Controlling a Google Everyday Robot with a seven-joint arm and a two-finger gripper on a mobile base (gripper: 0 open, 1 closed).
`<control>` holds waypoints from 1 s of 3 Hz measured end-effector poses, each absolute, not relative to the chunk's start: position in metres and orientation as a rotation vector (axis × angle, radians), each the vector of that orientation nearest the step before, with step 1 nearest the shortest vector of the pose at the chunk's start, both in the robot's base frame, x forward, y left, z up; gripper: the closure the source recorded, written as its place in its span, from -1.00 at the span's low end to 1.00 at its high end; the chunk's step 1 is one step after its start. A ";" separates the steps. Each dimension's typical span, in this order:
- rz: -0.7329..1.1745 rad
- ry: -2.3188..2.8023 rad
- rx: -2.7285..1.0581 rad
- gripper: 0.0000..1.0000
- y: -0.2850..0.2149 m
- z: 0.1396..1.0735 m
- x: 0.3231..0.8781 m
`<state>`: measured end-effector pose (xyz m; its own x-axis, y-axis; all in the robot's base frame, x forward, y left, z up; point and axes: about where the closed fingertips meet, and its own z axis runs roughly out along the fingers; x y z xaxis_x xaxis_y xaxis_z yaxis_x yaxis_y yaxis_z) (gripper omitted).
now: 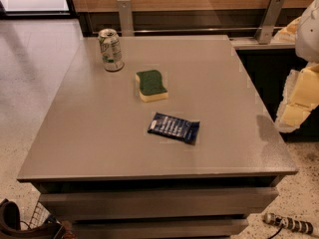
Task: Pick 7up can
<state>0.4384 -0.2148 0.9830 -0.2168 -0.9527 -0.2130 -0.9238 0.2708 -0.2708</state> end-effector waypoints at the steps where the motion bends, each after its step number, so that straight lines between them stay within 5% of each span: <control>1: -0.120 2.207 -1.708 -1.00 -0.214 0.983 0.441; 3: -0.039 2.097 -1.581 -1.00 -0.201 0.983 0.486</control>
Offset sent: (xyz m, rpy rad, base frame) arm 0.0354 0.0124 -0.0009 0.0680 -0.0628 0.0141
